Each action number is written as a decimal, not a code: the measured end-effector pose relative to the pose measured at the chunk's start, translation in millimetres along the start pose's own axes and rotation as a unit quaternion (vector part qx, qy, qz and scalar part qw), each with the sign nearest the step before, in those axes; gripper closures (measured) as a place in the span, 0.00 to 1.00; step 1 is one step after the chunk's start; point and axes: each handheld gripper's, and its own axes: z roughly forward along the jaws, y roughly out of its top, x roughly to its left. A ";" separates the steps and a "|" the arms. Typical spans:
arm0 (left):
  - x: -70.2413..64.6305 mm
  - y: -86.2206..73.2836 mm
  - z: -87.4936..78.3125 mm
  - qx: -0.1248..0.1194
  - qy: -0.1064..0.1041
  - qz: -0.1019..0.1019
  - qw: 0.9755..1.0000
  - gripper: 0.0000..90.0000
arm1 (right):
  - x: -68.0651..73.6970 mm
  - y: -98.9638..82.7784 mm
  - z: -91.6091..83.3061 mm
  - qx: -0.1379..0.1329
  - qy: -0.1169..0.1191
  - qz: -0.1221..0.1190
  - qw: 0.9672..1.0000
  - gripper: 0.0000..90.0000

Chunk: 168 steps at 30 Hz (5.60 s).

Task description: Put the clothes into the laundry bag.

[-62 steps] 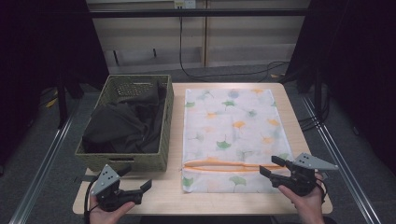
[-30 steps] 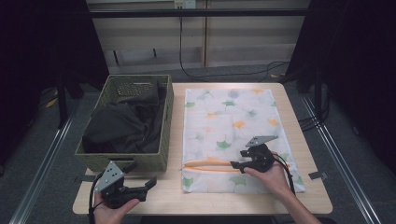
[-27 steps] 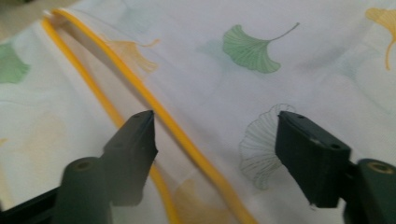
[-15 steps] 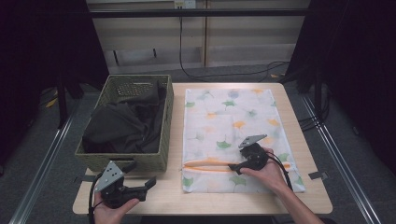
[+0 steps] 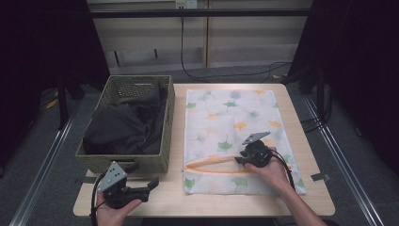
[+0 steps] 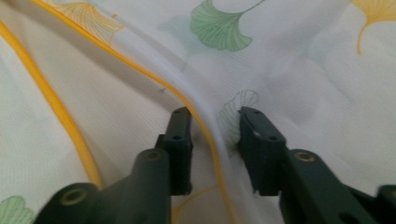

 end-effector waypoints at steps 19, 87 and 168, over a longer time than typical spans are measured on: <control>-2.3 -3.0 -5.4 0.004 -0.006 -0.029 1.000 0.09 | -6.2 -3.8 -3.5 -0.034 0.005 0.040 0.999 0.97; 31.3 63.7 0.5 0.045 0.018 0.019 0.999 0.07 | -10.1 53.9 -65.3 -0.240 0.010 0.046 0.970 0.99; 173.4 92.7 123.1 0.342 -0.011 -0.009 0.940 0.07 | -10.8 51.0 -53.4 -0.215 0.013 0.041 0.976 0.98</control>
